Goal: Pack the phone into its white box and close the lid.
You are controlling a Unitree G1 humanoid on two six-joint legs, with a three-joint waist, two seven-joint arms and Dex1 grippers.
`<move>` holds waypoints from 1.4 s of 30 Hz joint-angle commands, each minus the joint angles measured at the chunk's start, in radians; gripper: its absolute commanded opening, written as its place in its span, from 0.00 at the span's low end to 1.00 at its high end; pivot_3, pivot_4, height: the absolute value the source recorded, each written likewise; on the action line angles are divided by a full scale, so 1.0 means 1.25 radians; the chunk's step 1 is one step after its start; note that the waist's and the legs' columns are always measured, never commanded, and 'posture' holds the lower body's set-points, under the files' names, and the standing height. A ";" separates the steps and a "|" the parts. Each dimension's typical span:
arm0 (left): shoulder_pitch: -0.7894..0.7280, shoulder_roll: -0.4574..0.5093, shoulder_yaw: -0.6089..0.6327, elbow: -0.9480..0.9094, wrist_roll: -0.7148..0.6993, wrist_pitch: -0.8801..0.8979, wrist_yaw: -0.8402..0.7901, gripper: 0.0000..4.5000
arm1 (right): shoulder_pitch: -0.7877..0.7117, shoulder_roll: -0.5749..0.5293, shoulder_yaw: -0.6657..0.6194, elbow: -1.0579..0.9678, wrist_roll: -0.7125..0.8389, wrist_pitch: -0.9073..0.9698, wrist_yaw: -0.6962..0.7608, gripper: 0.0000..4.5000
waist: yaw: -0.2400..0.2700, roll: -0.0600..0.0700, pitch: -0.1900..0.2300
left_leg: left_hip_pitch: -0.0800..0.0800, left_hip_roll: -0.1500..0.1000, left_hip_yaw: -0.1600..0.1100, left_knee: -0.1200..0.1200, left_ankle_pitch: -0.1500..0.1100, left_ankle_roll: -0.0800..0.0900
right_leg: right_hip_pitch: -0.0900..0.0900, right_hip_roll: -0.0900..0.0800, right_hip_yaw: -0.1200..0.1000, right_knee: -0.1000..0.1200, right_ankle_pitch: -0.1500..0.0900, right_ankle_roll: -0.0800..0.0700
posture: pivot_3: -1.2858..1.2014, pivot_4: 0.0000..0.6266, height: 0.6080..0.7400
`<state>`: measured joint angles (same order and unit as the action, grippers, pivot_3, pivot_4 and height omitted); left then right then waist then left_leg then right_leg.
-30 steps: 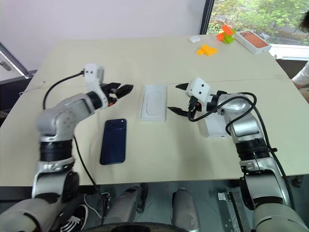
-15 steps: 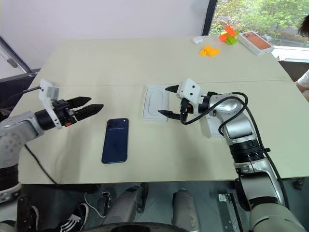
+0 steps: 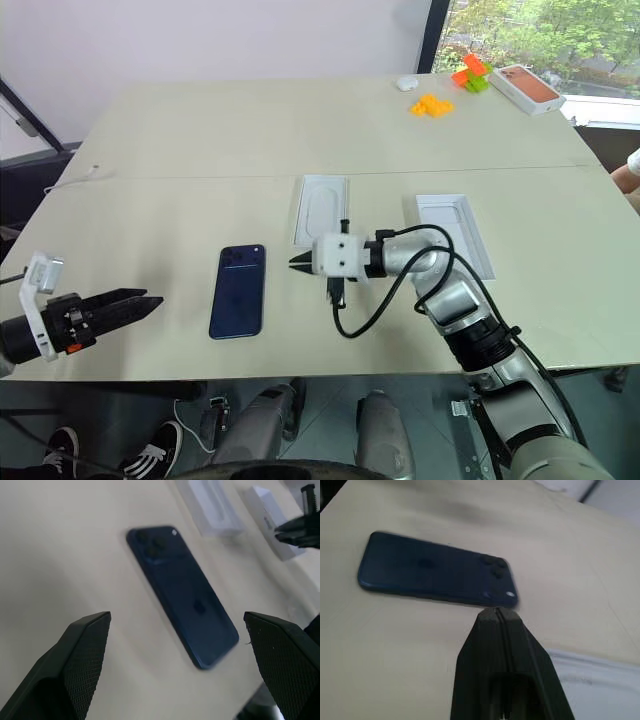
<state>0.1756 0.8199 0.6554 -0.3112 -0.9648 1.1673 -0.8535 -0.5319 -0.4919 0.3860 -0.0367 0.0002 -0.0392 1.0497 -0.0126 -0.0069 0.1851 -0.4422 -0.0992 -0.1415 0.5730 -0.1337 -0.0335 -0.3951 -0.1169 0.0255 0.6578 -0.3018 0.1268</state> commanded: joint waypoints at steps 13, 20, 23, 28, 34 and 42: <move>-0.085 -0.164 -0.128 -0.023 -0.041 0.044 0.211 1.00 | -0.029 0.052 0.112 0.173 -0.226 -0.265 -0.105 0.02 | -0.002 -0.001 -0.001 | 0.001 0.004 0.000 0.000 0.001 -0.001 | 0.001 0.006 0.000 -0.002 0.002 -0.002 | 0.52 0.24 1.00; -0.097 -0.183 -0.150 -0.006 -0.054 0.062 0.260 1.00 | -0.043 0.061 0.116 0.213 -0.263 -0.281 -0.132 0.02 | -0.001 -0.001 -0.001 | 0.004 0.006 0.000 0.000 0.001 -0.001 | 0.004 0.009 0.000 -0.002 0.003 -0.004 | 0.52 0.24 1.00; -0.101 -0.188 -0.163 -0.001 -0.043 0.053 0.272 1.00 | -0.051 0.071 0.116 0.218 -0.271 -0.280 -0.142 0.02 | -0.001 0.000 -0.001 | 0.005 0.006 0.000 0.000 0.001 -0.001 | 0.005 0.009 0.001 -0.002 0.003 -0.004 | 0.52 0.24 1.00; -0.133 -0.224 -0.179 -0.011 -0.055 0.066 0.326 1.00 | -0.060 0.083 0.128 0.223 -0.302 -0.295 -0.159 0.02 | 0.002 0.001 -0.002 | 0.005 0.006 0.000 0.000 0.001 -0.002 | 0.005 0.010 0.001 -0.002 0.003 -0.005 | 0.52 0.24 1.00; -0.157 -0.266 -0.149 -0.067 -0.130 0.138 0.469 1.00 | -0.072 0.113 0.138 0.244 -0.331 -0.293 -0.186 0.02 | 0.000 0.001 -0.003 | 0.005 0.006 0.000 0.000 0.001 -0.002 | 0.005 0.010 0.001 -0.002 0.003 -0.005 | 0.52 0.24 1.00; -0.162 -0.307 -0.133 -0.061 -0.243 0.179 0.611 1.00 | -0.094 0.148 0.154 0.286 -0.354 -0.304 -0.215 0.02 | 0.000 0.001 -0.003 | 0.005 0.007 0.000 0.000 0.002 -0.002 | 0.005 0.011 0.001 -0.002 0.003 -0.005 | 0.52 0.24 1.00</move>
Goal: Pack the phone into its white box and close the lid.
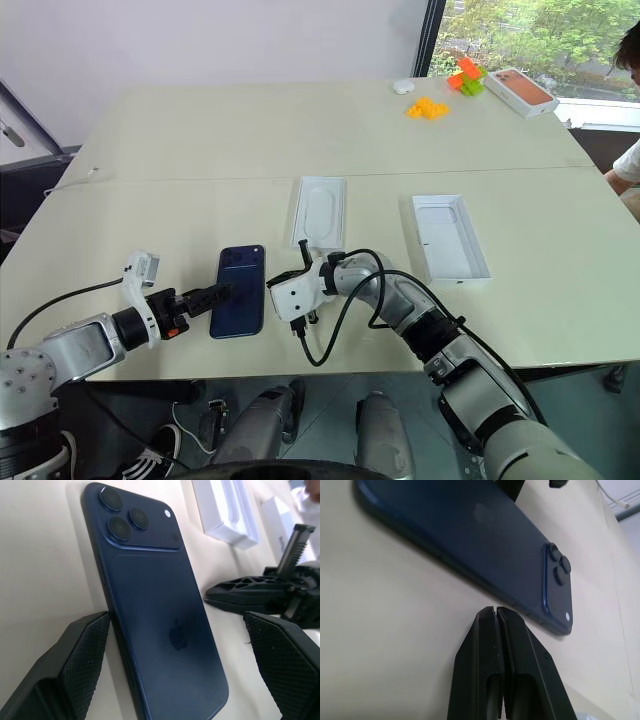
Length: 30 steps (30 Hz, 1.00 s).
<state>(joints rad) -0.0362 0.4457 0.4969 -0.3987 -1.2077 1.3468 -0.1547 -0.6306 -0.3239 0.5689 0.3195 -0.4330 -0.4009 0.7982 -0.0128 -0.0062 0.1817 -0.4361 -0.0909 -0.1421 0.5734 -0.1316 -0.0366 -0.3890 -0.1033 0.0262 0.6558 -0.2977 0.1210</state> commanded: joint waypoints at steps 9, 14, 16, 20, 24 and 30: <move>-0.034 0.060 -0.036 0.078 -0.341 -0.030 0.322 1.00 | -0.020 0.020 0.008 0.026 -0.012 -0.022 -0.024 0.02 | -0.001 0.000 0.000 | 0.001 0.001 0.000 0.000 0.000 0.000 | 0.000 0.000 0.000 0.000 0.000 0.000 | 0.52 0.24 1.00; -0.032 0.133 -0.100 0.100 -0.397 -0.066 0.356 1.00 | -0.023 0.035 0.011 0.031 -0.011 -0.019 -0.028 0.02 | -0.002 -0.001 0.000 | 0.001 0.001 0.000 0.000 0.000 0.000 | 0.000 0.000 0.000 0.000 0.000 -0.001 | 0.52 0.24 1.00; -0.022 0.139 -0.119 0.105 -0.423 -0.092 0.368 1.00 | -0.022 0.046 0.015 0.029 -0.015 -0.013 -0.031 0.02 | -0.003 0.000 0.000 | 0.001 0.001 0.000 0.000 0.000 0.000 | 0.000 0.000 0.001 0.000 0.000 -0.001 | 0.52 0.24 1.00; -0.018 0.156 -0.152 0.112 -0.452 -0.132 0.385 1.00 | -0.019 0.066 0.027 0.024 -0.025 -0.009 -0.036 0.02 | -0.002 0.000 0.000 | 0.001 0.001 0.000 0.000 0.000 0.000 | 0.000 0.000 0.001 0.000 0.000 -0.001 | 0.52 0.24 1.00; -0.015 0.171 -0.176 0.116 -0.467 -0.164 0.393 1.00 | -0.021 0.082 0.030 0.025 -0.028 0.001 -0.041 0.02 | -0.004 0.000 0.000 | 0.001 0.002 0.000 0.000 0.000 -0.001 | 0.000 0.001 0.001 0.000 0.001 -0.002 | 0.52 0.24 1.00; -0.008 0.194 -0.199 0.109 -0.499 -0.197 0.399 1.00 | -0.016 0.092 0.035 0.027 -0.033 0.001 -0.048 0.02 | -0.005 0.000 0.000 | 0.002 0.003 0.000 0.000 0.000 -0.001 | 0.000 0.001 0.001 0.000 0.001 -0.003 | 0.52 0.24 1.00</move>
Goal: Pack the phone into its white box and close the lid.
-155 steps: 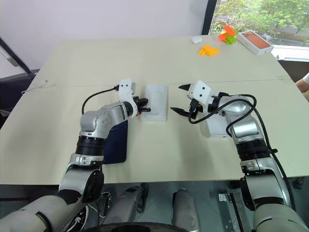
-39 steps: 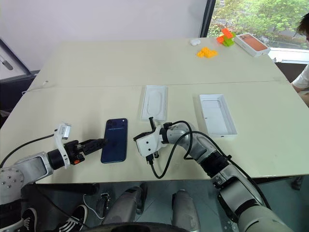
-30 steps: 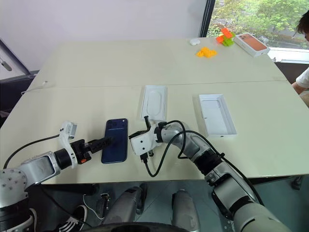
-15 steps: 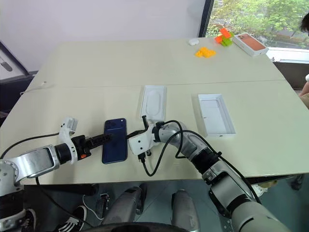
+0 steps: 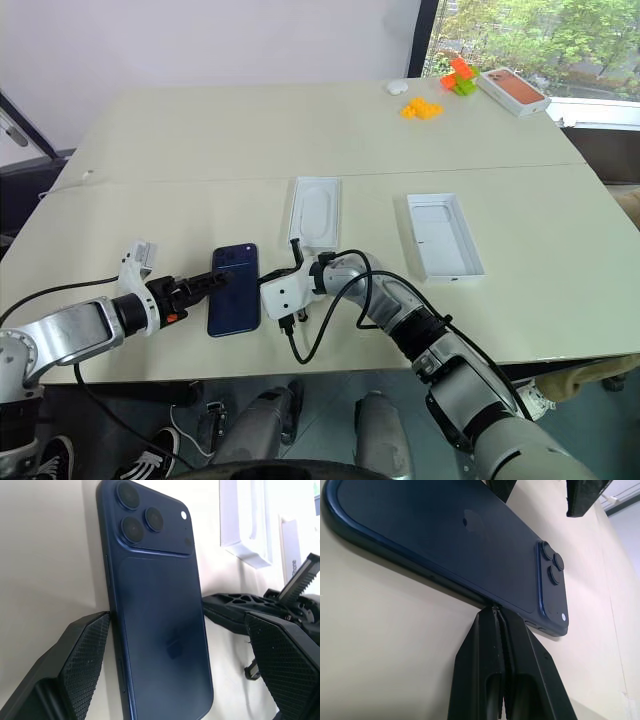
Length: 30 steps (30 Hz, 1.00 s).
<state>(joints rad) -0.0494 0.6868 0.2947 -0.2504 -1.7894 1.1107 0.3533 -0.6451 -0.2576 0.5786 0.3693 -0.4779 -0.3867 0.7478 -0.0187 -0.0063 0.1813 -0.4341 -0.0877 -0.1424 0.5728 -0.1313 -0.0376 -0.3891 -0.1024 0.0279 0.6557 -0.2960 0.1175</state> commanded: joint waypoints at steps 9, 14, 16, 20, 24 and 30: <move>0.004 0.016 -0.078 -0.018 -0.108 -0.066 0.035 1.00 | 0.001 0.037 0.033 -0.013 -0.016 -0.023 -0.011 0.02 | 0.001 0.000 0.000 | 0.000 0.000 0.000 0.000 0.000 0.000 | 0.000 0.000 0.001 -0.001 0.000 0.000 | 0.52 0.24 1.00; 0.006 0.055 -0.087 -0.034 -0.145 -0.103 0.123 1.00 | 0.005 0.039 0.030 -0.014 -0.012 -0.018 -0.012 0.02 | -0.001 0.000 0.000 | 0.000 0.000 0.000 -0.001 0.000 0.000 | 0.000 0.000 0.002 -0.001 0.000 0.000 | 0.52 0.24 1.00; 0.000 0.060 -0.088 -0.045 -0.146 -0.110 0.134 1.00 | 0.007 0.037 0.028 -0.011 -0.012 -0.017 -0.012 0.02 | -0.002 0.000 0.000 | 0.000 0.000 0.001 -0.002 0.000 0.000 | 0.000 0.000 0.003 -0.002 0.000 0.000 | 0.52 0.24 1.00; -0.020 0.060 -0.101 -0.053 -0.146 -0.120 0.161 1.00 | 0.008 0.034 0.030 -0.010 -0.012 -0.022 -0.013 0.02 | 0.001 0.000 0.000 | 0.001 0.000 0.001 -0.009 0.001 -0.001 | -0.001 0.000 0.002 -0.005 0.000 0.000 | 0.52 0.24 1.00; -0.024 0.045 -0.121 -0.051 -0.146 -0.122 0.167 1.00 | 0.000 0.044 0.033 -0.001 -0.015 -0.021 -0.018 0.02 | 0.004 0.000 0.000 | 0.002 0.000 0.001 -0.011 0.001 -0.002 | -0.001 0.000 0.001 -0.005 0.000 0.000 | 0.52 0.24 1.00; -0.021 0.025 -0.132 -0.053 -0.146 -0.128 0.165 1.00 | 0.008 0.067 0.050 -0.013 -0.024 -0.016 -0.023 0.02 | 0.004 0.000 0.000 | 0.002 0.000 0.001 -0.011 0.001 -0.002 | 0.000 0.000 0.001 -0.007 0.000 0.000 | 0.52 0.24 1.00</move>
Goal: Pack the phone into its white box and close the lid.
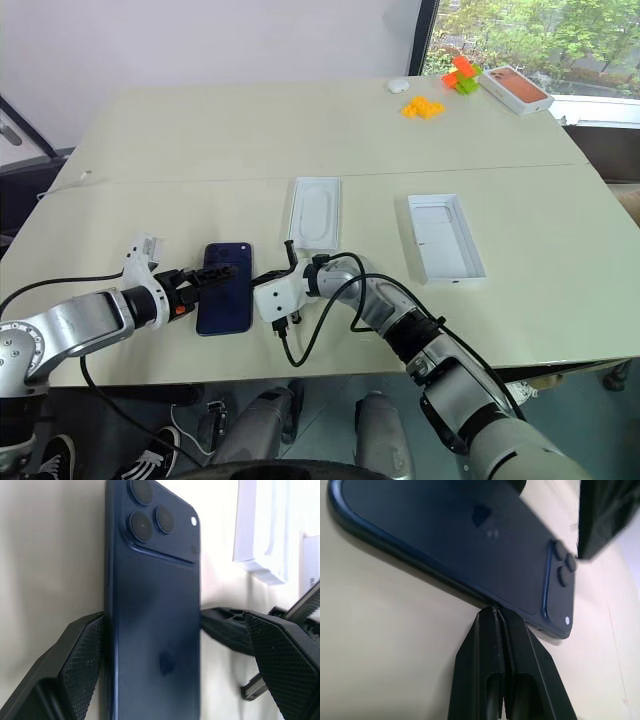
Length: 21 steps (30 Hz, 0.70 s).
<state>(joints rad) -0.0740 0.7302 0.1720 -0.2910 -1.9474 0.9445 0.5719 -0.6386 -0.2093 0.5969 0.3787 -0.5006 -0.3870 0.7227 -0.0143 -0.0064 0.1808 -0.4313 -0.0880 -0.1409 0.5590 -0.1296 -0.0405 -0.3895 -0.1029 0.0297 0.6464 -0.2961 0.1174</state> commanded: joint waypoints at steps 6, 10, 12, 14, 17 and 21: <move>0.006 0.009 -0.033 -0.020 -0.020 0.008 -0.014 1.00 | 0.003 0.008 0.021 -0.030 0.011 -0.012 0.004 0.02 | 0.001 0.000 0.000 | 0.000 0.000 0.000 -0.001 0.000 0.000 | 0.000 0.000 0.000 -0.001 0.000 0.000 | 0.52 0.24 1.00; 0.013 0.017 -0.028 -0.016 -0.020 0.002 -0.021 1.00 | -0.007 -0.008 0.018 -0.018 0.007 -0.019 0.003 0.02 | 0.001 0.000 0.000 | 0.000 0.000 0.000 -0.001 0.000 0.000 | 0.000 0.000 0.000 -0.001 0.000 0.000 | 0.52 0.24 1.00; 0.013 0.028 -0.031 -0.017 -0.020 0.003 -0.022 1.00 | -0.007 -0.006 0.017 -0.020 0.010 -0.017 0.004 0.02 | 0.001 0.000 0.000 | 0.000 0.000 0.000 -0.001 0.000 0.000 | 0.000 0.000 0.000 -0.001 0.000 0.000 | 0.52 0.24 1.00; 0.013 0.029 -0.032 -0.017 -0.020 0.000 -0.027 1.00 | -0.003 -0.004 0.020 -0.024 0.009 -0.016 0.003 0.02 | 0.001 0.000 0.000 | 0.000 0.000 0.000 -0.001 0.000 0.000 | 0.000 0.000 0.000 -0.001 0.000 0.000 | 0.52 0.24 1.00; 0.014 0.030 -0.033 -0.015 -0.020 -0.003 -0.028 1.00 | 0.007 0.002 0.023 -0.036 0.014 -0.010 0.007 0.02 | 0.001 0.000 0.000 | 0.000 0.000 0.000 -0.001 0.000 0.000 | 0.000 0.000 0.000 -0.001 0.000 0.000 | 0.52 0.24 1.00; 0.020 0.039 -0.037 -0.018 -0.020 -0.003 -0.032 0.71 | 0.007 -0.002 0.025 -0.037 0.012 -0.011 0.008 0.00 | 0.000 0.000 0.000 | 0.000 0.000 0.000 -0.001 0.000 0.000 | 0.000 -0.001 0.000 -0.001 0.000 0.000 | 0.52 0.24 1.00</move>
<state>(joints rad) -0.0527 0.7697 0.1368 -0.2949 -1.9560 0.9334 0.5394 -0.6341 -0.2152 0.6200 0.3570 -0.4949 -0.3980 0.7284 -0.0138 -0.0067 0.1811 -0.4325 -0.0882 -0.1406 0.5576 -0.1297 -0.0406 -0.3903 -0.1036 0.0298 0.6443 -0.2964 0.1177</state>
